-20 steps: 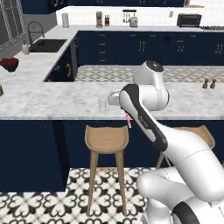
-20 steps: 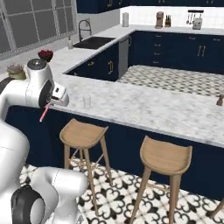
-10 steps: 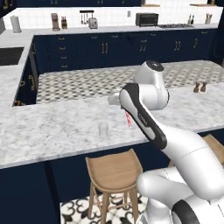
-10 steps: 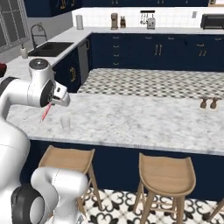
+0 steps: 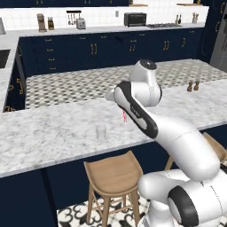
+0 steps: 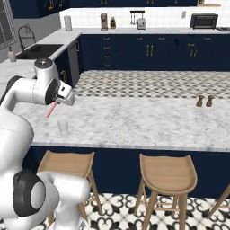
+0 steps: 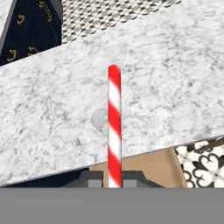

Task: Take a straw from the drawer in front and place it inside the glass cup on the dining counter.

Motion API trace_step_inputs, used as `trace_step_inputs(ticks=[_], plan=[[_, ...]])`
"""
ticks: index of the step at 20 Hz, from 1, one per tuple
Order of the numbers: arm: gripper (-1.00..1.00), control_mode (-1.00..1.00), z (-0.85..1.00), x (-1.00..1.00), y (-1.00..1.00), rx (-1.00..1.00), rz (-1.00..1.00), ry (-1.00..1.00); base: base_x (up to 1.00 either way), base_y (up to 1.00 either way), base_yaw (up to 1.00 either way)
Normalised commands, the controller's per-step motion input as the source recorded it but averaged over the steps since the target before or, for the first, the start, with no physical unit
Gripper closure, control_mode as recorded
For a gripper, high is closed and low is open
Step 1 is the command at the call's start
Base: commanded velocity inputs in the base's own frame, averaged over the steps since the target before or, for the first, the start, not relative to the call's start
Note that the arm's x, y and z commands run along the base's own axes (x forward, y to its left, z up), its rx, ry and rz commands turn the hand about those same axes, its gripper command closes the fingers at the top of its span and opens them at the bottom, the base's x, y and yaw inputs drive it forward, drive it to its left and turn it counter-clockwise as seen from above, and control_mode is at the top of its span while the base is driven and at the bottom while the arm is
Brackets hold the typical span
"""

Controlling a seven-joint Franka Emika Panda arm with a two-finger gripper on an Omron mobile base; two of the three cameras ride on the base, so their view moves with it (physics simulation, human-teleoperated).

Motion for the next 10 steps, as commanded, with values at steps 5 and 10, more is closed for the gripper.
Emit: trace_step_inputs(ticks=[5, 10], plan=[[1.00, -1.00, 0.00, 0.79, 0.00, 0.07, 0.34, -0.11, 0.00, 0.00, 0.00], [1.00, -1.00, -0.14, 0.37, 0.00, 0.04, 0.68, -0.22, 0.00, 0.00, 0.00]])
